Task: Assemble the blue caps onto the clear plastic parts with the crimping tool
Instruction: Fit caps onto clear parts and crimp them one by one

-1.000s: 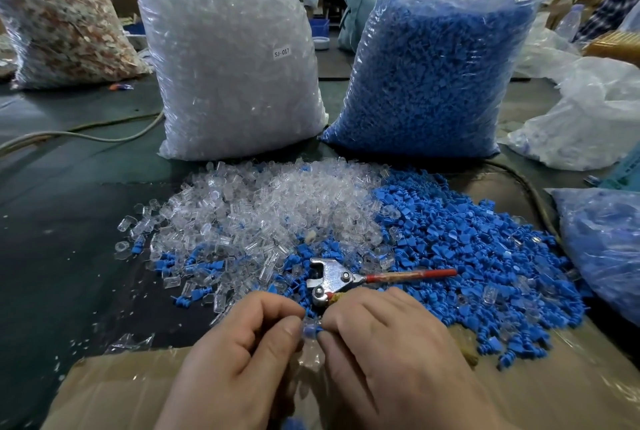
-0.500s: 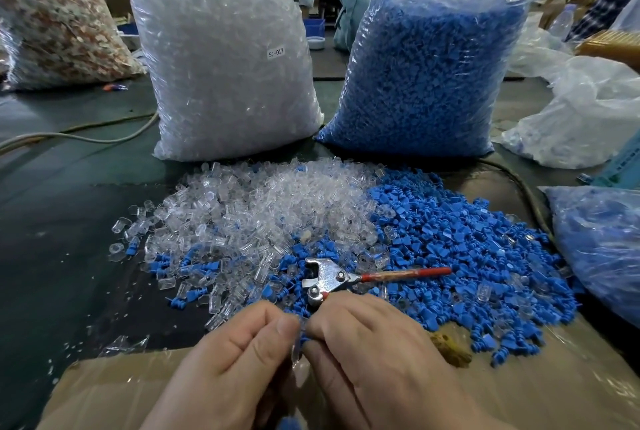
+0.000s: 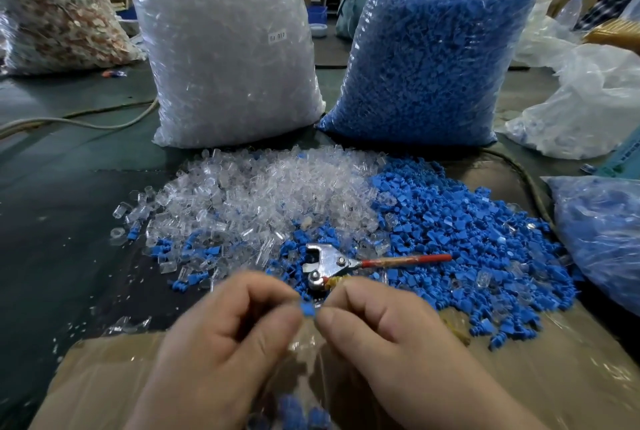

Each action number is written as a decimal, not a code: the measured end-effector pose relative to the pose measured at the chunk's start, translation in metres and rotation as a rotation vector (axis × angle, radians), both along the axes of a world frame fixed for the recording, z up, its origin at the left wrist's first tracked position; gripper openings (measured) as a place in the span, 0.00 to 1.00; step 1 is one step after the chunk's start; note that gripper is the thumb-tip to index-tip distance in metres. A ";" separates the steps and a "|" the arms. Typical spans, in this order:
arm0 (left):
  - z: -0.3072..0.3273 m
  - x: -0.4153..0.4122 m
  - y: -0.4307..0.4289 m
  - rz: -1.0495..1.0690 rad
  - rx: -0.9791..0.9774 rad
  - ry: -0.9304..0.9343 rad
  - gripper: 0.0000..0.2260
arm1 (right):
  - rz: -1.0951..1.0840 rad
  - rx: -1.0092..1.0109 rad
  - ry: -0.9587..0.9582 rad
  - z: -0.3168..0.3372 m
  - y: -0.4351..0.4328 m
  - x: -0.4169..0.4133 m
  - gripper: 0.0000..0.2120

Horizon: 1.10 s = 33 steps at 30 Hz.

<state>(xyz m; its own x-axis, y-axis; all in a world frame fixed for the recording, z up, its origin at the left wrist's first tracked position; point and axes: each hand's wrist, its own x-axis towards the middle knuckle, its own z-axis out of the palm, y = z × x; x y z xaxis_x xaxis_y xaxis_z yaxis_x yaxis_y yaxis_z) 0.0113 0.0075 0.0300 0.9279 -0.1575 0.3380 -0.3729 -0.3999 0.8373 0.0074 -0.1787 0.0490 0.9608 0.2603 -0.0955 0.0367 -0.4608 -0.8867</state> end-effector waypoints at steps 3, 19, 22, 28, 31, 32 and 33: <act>-0.010 0.007 0.008 0.107 -0.293 0.195 0.10 | -0.032 -0.203 -0.234 -0.004 -0.005 0.000 0.13; -0.004 0.004 0.011 -0.110 0.593 0.098 0.11 | 0.030 -0.761 -0.450 -0.020 -0.008 0.006 0.17; -0.005 0.003 0.010 -0.119 0.589 0.085 0.13 | 0.081 -0.844 -0.463 -0.025 -0.001 0.011 0.19; -0.016 0.012 0.007 0.150 0.631 0.037 0.14 | 0.112 -0.846 -0.450 -0.030 0.007 0.019 0.15; -0.018 0.012 0.000 0.119 0.754 0.012 0.15 | 0.107 -0.827 -0.464 -0.031 0.005 0.021 0.12; -0.019 0.011 -0.001 0.112 0.759 0.010 0.14 | 0.105 -0.817 -0.472 -0.032 0.004 0.021 0.10; -0.019 0.011 -0.003 0.109 0.758 0.005 0.13 | 0.102 -0.805 -0.479 -0.032 0.004 0.020 0.09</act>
